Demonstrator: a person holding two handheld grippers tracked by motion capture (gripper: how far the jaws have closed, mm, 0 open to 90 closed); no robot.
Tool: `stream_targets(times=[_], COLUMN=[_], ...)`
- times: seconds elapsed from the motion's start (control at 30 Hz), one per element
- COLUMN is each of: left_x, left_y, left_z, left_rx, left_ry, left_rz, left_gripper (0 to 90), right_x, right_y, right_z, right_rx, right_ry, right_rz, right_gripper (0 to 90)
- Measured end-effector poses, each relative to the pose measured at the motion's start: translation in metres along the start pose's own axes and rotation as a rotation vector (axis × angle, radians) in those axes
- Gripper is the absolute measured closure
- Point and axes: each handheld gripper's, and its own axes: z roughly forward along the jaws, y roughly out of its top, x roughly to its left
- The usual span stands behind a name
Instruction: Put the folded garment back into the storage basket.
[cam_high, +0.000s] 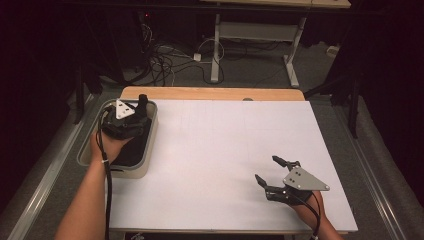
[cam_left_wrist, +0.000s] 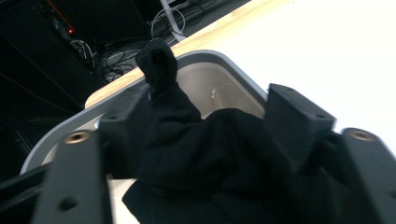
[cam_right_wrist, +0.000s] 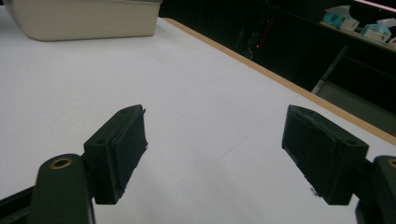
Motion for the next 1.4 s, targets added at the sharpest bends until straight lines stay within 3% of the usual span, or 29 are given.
stream_targets(times=[0.23, 0.47, 0.57, 0.83, 1.0, 1.4], left_x=[-0.007, -0.014, -0.015, -0.028, -0.035, -0.041], left_y=[0.002, 0.000, -0.003, -0.006, -0.003, -0.007], left_z=[-0.012, -0.024, -0.027, -0.034, -0.043, -0.053], left_rx=[-0.078, -0.111, -0.156, -0.198, -0.222, -0.259], left_ry=[0.018, 0.029, 0.037, 0.022, 0.028, 0.035], left_rz=[-0.007, 0.003, -0.033, -0.034, -0.012, -0.036], left_gripper=[21.7, 20.9, 19.0, 17.8, 17.8, 17.8], right_x=[0.000, -0.001, -0.001, 0.001, 0.002, 0.001], right_y=[0.000, -0.002, -0.003, -0.003, -0.003, -0.005], right_z=[0.000, 0.002, 0.002, 0.004, 0.006, 0.003], right_rx=[-0.001, 0.009, 0.009, 0.024, 0.034, 0.029], right_ry=[-0.015, -0.016, -0.021, -0.030, -0.034, -0.042], right_rz=[0.015, 0.033, 0.034, 0.036, 0.022, 0.024], right_gripper=[22.3, 19.9, 19.7, 19.1, 17.3, 15.9])
